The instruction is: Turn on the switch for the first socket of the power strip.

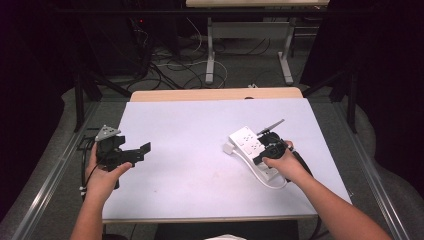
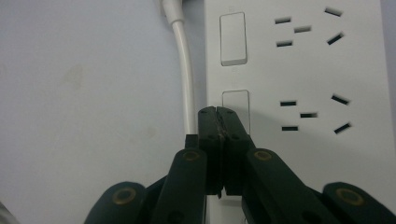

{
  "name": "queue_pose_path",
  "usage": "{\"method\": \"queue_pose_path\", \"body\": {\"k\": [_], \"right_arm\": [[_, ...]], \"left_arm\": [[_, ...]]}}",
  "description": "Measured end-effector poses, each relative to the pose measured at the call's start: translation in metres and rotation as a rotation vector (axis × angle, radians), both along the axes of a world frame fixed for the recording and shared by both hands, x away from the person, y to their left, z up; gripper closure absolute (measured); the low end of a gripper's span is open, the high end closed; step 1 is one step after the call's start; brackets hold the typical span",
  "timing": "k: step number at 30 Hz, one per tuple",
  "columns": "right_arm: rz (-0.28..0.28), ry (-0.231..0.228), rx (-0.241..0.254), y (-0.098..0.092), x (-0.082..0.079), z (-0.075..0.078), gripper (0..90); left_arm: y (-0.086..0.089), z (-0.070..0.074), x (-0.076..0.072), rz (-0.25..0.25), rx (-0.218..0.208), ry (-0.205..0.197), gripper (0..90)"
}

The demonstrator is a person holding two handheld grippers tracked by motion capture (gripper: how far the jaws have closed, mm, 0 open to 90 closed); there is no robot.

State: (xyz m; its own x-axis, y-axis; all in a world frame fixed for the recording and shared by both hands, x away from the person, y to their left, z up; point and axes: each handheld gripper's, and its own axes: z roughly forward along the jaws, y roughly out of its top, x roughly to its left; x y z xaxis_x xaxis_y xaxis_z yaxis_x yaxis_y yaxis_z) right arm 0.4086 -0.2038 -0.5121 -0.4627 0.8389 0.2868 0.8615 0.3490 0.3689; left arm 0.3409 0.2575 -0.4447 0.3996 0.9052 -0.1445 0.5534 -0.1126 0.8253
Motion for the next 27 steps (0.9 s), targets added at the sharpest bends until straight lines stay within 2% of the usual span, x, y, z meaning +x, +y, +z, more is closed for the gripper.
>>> {"method": "queue_pose_path", "body": {"k": [2,4,7,10,13,17,22,24,25,27], "right_arm": [[0.02,-0.021,0.002,-0.0006,0.0005,-0.0011,86.7],[0.012,-0.011,-0.002,0.0003,-0.0004,0.0,84.4],[0.011,-0.036,0.012,0.0006,-0.0009,-0.0009,82.5],[0.006,-0.027,0.001,0.0012,-0.0015,0.0008,80.5],[0.009,-0.03,0.015,0.0012,-0.0011,0.0018,79.4],[0.019,-0.062,0.024,-0.0002,-0.0008,0.0008,78.5],[0.011,-0.054,0.02,0.0004,-0.0013,0.0033,76.0],[0.004,-0.094,0.058,0.001,-0.0015,0.0006,75.3],[0.012,-0.059,0.027,0.0006,-0.0017,0.0041,75.0],[0.004,-0.047,0.025,0.0012,-0.0028,0.0056,73.9]], "left_arm": [[0.0004,-0.0004,-0.0001,0.0,0.001,0.002,1.8],[0.0006,-0.0002,-0.0005,0.001,0.002,0.001,1.8],[0.0013,0.0006,-0.0009,0.004,0.003,0.002,1.8],[0.0021,0.0011,-0.0011,0.01,-0.002,-0.004,1.9],[0.0025,0.0011,-0.001,0.011,0.0,-0.004,1.9],[0.0025,0.001,-0.001,0.011,0.001,-0.004,1.9],[0.0027,0.0012,-0.0012,0.012,0.001,-0.005,1.9],[0.0028,0.0014,-0.0014,0.012,0.0,-0.006,1.9],[0.0028,0.0015,-0.0014,0.012,0.0,-0.006,1.9],[0.003,0.0017,-0.0015,0.013,0.002,-0.004,1.9]]}}
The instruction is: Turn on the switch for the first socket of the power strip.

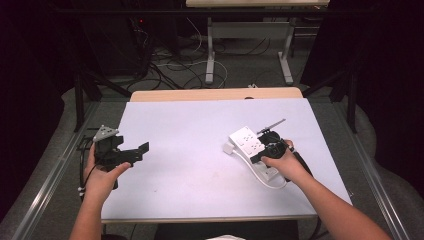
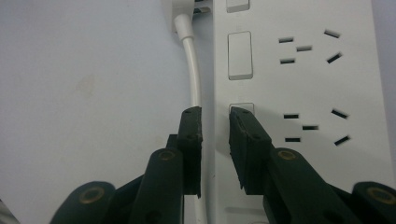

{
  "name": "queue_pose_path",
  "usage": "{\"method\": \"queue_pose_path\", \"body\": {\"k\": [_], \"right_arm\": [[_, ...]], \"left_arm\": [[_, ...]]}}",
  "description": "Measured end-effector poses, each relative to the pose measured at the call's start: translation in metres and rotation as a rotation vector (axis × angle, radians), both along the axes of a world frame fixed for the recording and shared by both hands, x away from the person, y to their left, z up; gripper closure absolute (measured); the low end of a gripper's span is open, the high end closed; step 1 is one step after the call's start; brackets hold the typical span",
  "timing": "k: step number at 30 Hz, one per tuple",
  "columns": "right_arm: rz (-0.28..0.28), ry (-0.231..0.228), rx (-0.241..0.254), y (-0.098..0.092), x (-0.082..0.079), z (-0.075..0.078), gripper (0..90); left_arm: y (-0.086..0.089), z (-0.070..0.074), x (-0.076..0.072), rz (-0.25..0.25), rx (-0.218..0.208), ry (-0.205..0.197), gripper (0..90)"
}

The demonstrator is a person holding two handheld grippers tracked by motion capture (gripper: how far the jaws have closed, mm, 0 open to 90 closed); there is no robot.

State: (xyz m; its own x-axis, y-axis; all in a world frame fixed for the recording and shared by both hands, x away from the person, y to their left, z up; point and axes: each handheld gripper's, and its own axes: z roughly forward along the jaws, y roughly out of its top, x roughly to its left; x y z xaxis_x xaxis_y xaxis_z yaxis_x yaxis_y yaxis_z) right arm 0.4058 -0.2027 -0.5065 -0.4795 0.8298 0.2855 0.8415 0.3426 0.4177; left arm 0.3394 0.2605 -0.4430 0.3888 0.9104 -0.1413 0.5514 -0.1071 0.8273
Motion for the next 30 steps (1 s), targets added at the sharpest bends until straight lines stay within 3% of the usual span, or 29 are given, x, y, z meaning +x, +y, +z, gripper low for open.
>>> {"method": "queue_pose_path", "body": {"k": [5,11,12,14,23,27,30], "right_arm": [[0.025,-0.039,0.026,0.003,-0.001,0.003,67.7],[0.072,-0.099,0.015,0.01,-0.004,0.011,58.2],[0.084,-0.123,0.031,0.011,-0.005,0.011,57.3],[0.073,-0.128,0.028,0.014,-0.006,0.015,55.6],[0.128,-0.207,0.077,0.018,-0.005,0.027,45.7],[0.13,-0.26,0.065,0.021,-0.007,0.032,39.3],[0.132,-0.299,0.066,0.023,-0.009,0.037,28.9]], "left_arm": [[0.0,0.0,0.0,0.001,-0.003,-0.001,1.9],[0.001,0.001,0.0,0.002,-0.005,-0.004,1.9],[0.001,0.001,0.0,0.002,-0.005,-0.004,1.9],[0.001,0.001,-0.001,0.001,-0.004,-0.004,1.9],[0.002,0.002,-0.001,0.003,-0.008,-0.006,1.9],[0.002,0.002,-0.001,0.002,-0.009,-0.006,1.9],[0.002,0.001,-0.001,0.002,-0.008,-0.007,1.9]]}}
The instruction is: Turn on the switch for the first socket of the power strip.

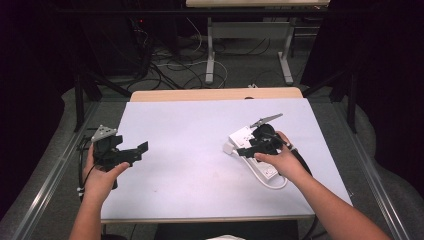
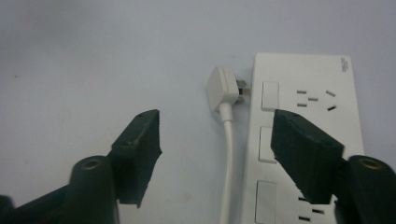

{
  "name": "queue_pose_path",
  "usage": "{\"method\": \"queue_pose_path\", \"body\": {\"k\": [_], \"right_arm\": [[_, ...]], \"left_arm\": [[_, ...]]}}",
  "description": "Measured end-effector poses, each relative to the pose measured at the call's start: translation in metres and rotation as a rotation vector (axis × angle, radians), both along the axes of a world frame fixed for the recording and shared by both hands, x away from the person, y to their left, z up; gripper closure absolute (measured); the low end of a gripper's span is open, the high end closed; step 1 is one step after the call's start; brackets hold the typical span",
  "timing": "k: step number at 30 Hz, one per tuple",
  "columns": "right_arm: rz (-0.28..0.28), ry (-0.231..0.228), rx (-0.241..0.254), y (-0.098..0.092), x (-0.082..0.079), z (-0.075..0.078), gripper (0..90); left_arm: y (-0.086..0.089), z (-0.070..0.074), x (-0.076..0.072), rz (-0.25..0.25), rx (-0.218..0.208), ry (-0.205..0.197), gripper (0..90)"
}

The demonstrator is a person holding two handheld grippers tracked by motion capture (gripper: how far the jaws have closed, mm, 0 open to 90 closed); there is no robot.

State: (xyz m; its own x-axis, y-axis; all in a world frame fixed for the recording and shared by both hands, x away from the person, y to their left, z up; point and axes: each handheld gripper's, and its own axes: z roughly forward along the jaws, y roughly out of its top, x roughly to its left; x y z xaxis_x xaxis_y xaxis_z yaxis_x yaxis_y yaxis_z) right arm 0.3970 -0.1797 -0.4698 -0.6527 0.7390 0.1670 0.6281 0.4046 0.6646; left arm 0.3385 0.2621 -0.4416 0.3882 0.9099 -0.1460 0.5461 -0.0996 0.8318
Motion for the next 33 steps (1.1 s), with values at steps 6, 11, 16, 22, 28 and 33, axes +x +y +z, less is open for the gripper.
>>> {"method": "queue_pose_path", "body": {"k": [6,11,16,22,28,33], "right_arm": [[-0.018,-0.073,0.024,0.002,-0.003,0.008,8.7],[-0.057,-0.125,0.043,0.002,-0.005,0.011,0.0],[-0.076,-0.165,0.067,-0.003,-0.006,0.018,0.0],[-0.085,-0.2,0.059,-0.009,-0.01,0.026,0.0],[-0.11,-0.262,0.034,-0.019,-0.015,0.04,0.0],[-0.146,-0.288,0.04,-0.034,-0.019,0.052,0.0]], "left_arm": [[-0.001,-0.001,0.0,-0.002,-0.002,0.0,1.9],[-0.001,-0.001,0.0,-0.002,-0.002,-0.001,1.9],[0.0,0.0,0.0,-0.001,-0.002,-0.002,1.9],[0.002,0.002,-0.001,0.003,-0.002,-0.006,1.9],[0.003,0.003,-0.002,0.01,-0.008,-0.012,1.9],[0.006,0.005,-0.003,0.017,-0.009,-0.017,1.9]]}}
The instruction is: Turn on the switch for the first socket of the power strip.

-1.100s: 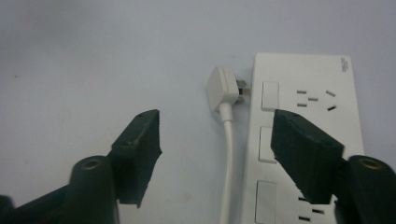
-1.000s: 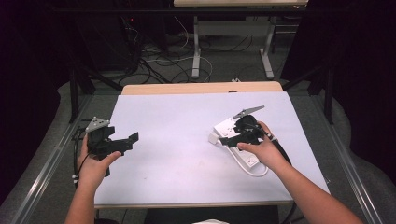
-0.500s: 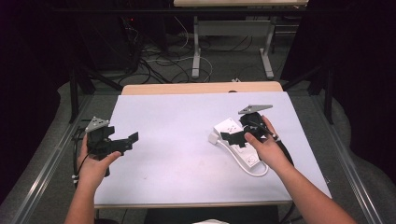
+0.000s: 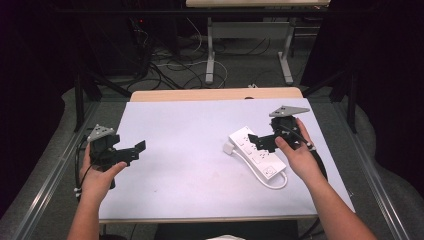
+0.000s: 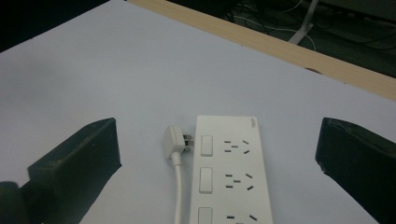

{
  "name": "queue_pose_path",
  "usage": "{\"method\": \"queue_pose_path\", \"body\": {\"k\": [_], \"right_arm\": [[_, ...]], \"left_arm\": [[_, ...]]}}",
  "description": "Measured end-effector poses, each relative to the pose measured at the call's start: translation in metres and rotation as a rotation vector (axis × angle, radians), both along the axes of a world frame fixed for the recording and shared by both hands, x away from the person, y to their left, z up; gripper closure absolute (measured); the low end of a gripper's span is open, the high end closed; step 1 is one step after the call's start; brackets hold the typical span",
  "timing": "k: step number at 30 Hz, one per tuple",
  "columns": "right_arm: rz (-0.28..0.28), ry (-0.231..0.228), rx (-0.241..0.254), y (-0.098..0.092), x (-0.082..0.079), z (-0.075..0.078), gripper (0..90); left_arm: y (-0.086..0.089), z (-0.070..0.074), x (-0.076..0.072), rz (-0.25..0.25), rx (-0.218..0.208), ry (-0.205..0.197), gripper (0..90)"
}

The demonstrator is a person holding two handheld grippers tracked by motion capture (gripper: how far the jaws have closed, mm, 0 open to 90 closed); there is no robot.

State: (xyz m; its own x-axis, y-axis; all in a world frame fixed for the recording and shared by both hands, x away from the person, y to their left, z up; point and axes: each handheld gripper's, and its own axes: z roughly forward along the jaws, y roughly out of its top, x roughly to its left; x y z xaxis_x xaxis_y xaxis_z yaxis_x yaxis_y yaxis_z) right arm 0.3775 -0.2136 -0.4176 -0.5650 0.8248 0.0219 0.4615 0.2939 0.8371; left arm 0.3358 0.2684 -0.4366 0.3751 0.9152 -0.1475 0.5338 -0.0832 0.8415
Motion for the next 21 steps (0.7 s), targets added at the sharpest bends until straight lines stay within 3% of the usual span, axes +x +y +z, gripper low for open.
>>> {"method": "queue_pose_path", "body": {"k": [9,21], "right_arm": [[-0.088,-0.035,0.044,-0.035,-0.009,0.012,0.0],[-0.254,-0.049,0.082,-0.093,-0.015,0.002,0.0]], "left_arm": [[0.004,0.002,-0.001,0.014,-0.009,-0.01,1.9],[0.01,0.003,-0.002,0.03,-0.015,-0.014,1.9]]}}
